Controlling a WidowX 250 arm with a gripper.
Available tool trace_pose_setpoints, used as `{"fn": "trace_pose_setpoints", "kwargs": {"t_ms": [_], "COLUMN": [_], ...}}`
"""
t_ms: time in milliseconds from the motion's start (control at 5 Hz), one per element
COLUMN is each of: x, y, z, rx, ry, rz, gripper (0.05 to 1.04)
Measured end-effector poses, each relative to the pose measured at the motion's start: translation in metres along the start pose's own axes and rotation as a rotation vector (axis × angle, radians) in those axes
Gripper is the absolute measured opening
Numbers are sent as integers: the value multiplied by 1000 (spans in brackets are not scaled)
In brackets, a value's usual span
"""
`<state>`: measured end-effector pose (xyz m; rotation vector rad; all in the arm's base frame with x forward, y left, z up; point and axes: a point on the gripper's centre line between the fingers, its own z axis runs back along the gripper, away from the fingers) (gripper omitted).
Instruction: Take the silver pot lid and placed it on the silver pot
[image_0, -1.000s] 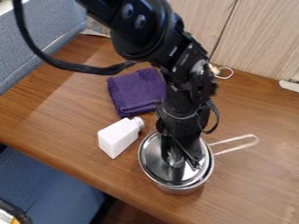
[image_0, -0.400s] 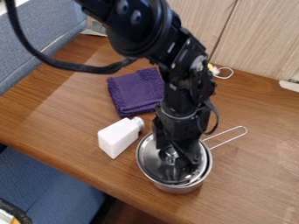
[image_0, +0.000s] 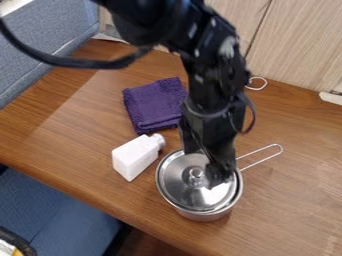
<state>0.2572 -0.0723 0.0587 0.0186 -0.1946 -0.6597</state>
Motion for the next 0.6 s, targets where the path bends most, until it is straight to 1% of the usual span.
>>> {"fn": "trace_pose_setpoints", "kwargs": {"t_ms": [200, 400, 600], "x": [6, 12, 12], "y": [7, 11, 11], "z": [25, 40, 41], "rx": [-17, -32, -29], "ry": [-50, -65, -66], "rz": [0, -4, -7], "gripper": [1001, 1001, 1001]}}
